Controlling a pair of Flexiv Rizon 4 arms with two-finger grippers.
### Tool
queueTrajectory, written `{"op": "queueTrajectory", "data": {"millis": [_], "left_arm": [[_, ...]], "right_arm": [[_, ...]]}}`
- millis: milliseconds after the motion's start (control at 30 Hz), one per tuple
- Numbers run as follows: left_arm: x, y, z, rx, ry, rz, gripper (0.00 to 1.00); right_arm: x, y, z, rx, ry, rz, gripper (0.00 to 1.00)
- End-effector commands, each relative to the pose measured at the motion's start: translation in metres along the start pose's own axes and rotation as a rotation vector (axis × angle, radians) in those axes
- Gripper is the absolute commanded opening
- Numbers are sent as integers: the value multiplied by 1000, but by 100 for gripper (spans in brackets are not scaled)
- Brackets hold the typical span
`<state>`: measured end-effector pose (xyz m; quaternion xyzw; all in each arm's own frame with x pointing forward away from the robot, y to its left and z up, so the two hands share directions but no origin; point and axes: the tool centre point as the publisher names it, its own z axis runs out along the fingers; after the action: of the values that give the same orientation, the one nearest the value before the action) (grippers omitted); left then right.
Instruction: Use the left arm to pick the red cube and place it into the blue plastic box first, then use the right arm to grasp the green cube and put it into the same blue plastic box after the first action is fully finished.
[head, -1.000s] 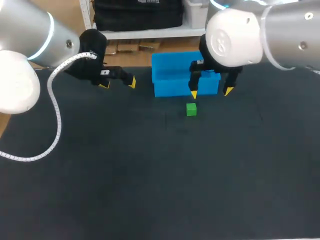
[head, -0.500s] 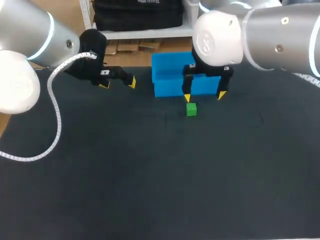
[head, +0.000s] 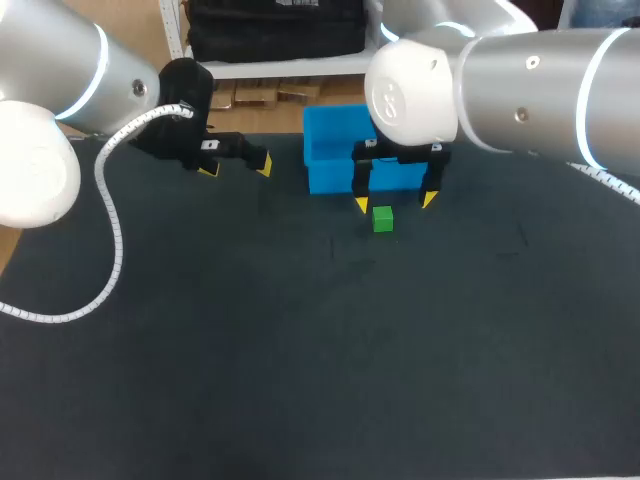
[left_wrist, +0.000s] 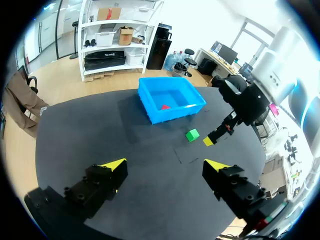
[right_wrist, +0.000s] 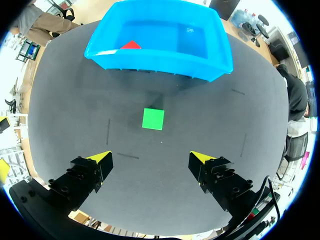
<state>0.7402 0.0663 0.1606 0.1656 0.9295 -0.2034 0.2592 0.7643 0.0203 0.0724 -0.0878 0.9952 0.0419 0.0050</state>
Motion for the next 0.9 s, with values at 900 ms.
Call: {"op": "queueTrajectory", "data": {"millis": [900], "left_arm": [[1, 1, -1, 6, -3, 2, 100]], "right_arm": [[-35, 2, 44, 21, 2, -10, 100]]}}
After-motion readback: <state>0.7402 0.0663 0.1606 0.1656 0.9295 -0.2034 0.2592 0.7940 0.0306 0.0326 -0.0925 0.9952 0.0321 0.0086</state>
